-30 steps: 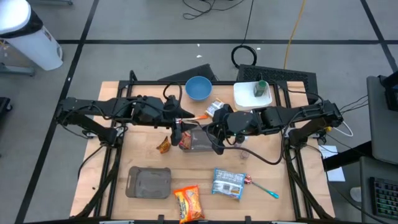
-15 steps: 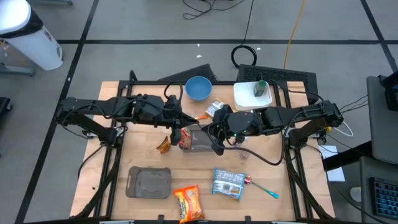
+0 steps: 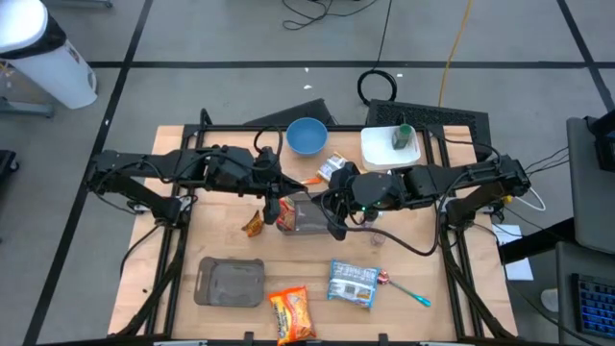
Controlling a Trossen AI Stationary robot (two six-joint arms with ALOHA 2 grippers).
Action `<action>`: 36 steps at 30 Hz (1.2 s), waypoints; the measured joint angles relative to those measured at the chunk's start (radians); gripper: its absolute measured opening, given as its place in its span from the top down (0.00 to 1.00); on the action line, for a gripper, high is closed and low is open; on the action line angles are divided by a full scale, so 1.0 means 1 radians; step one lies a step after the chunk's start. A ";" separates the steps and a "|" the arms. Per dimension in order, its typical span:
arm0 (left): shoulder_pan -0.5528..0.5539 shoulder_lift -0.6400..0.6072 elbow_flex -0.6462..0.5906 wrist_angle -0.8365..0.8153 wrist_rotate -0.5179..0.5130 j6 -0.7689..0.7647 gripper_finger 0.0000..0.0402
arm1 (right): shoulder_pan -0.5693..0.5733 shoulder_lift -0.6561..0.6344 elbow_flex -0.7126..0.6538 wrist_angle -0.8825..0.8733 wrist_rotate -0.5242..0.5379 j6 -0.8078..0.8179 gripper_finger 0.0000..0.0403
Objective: Pick & Place Food Item
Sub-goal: Put the left blue spoon into the bottom black bin
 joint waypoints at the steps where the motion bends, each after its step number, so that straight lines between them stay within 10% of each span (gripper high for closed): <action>1: 0.000 0.000 0.000 0.000 0.001 0.000 0.98 | 0.000 0.000 0.000 0.000 -0.001 0.000 1.00; 7: 0.000 0.000 0.000 0.000 0.007 -0.001 0.98 | 0.000 0.000 0.000 0.007 -0.006 -0.002 0.95; 21: -0.001 -0.047 0.000 -0.093 0.008 -0.029 0.98 | -0.027 0.000 0.000 0.044 0.006 0.000 0.49; 36: -0.095 -0.209 0.001 -0.448 -0.078 -0.259 0.98 | -0.051 0.000 0.000 0.044 0.005 -0.035 0.45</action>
